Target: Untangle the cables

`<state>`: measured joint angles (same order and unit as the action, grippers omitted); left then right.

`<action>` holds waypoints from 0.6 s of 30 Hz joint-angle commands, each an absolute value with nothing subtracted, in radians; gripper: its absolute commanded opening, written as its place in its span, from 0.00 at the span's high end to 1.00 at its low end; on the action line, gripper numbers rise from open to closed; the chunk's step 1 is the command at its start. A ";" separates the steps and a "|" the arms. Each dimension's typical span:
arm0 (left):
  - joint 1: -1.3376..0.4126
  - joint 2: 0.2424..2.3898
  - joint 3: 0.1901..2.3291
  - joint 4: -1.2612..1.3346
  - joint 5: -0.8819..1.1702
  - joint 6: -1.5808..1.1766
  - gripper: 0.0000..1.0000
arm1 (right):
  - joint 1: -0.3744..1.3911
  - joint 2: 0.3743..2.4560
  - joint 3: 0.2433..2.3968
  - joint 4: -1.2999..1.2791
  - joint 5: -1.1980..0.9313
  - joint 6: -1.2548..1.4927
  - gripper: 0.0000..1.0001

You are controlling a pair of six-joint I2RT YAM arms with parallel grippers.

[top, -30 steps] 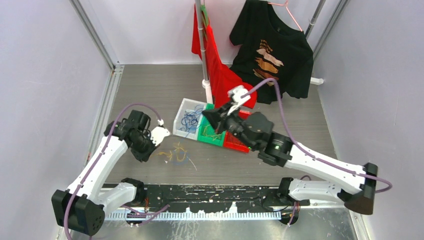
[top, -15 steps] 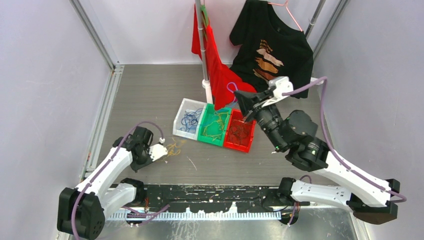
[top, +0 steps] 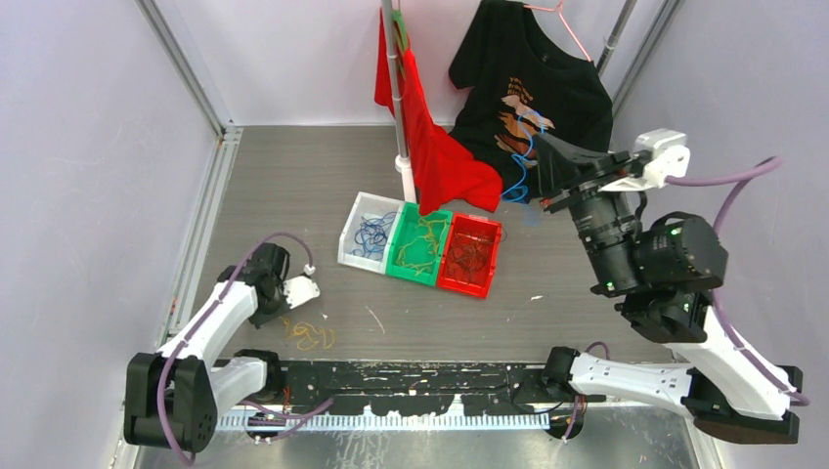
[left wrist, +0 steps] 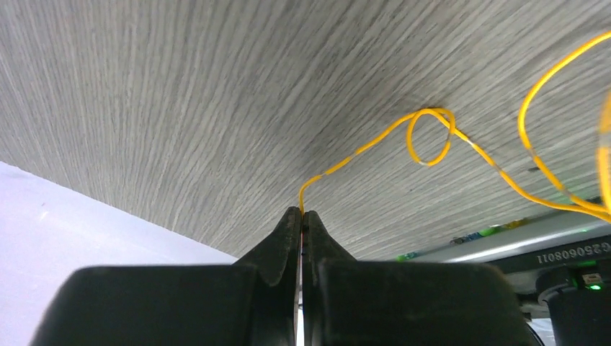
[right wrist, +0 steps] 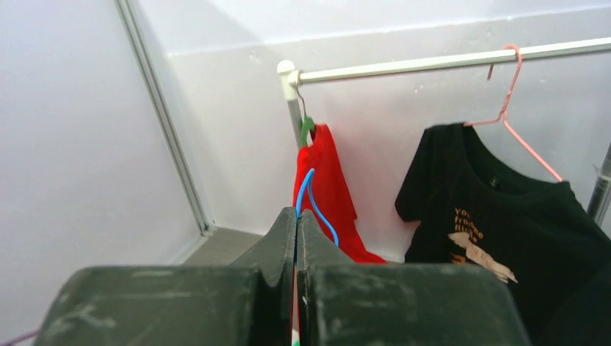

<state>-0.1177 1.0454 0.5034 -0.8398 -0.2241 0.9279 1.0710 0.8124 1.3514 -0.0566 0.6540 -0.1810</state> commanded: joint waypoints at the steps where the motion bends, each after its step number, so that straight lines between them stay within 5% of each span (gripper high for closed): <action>1: -0.087 1.052 0.637 -0.911 -0.087 0.890 1.00 | 1.068 0.865 1.430 -0.056 0.633 -0.196 0.99; 7: -0.071 1.044 0.925 -1.168 0.207 0.804 1.00 | 1.067 0.989 1.449 -0.028 0.555 -0.137 0.99; 18: -0.071 1.030 1.140 -1.306 0.383 0.751 1.00 | 1.035 1.313 1.541 0.037 0.414 -0.019 0.99</action>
<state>-0.0761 1.0534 1.0756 -1.2278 0.2707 0.7841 1.0554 1.2594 1.4651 -0.0319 0.4767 -0.0731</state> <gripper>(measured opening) 0.007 0.039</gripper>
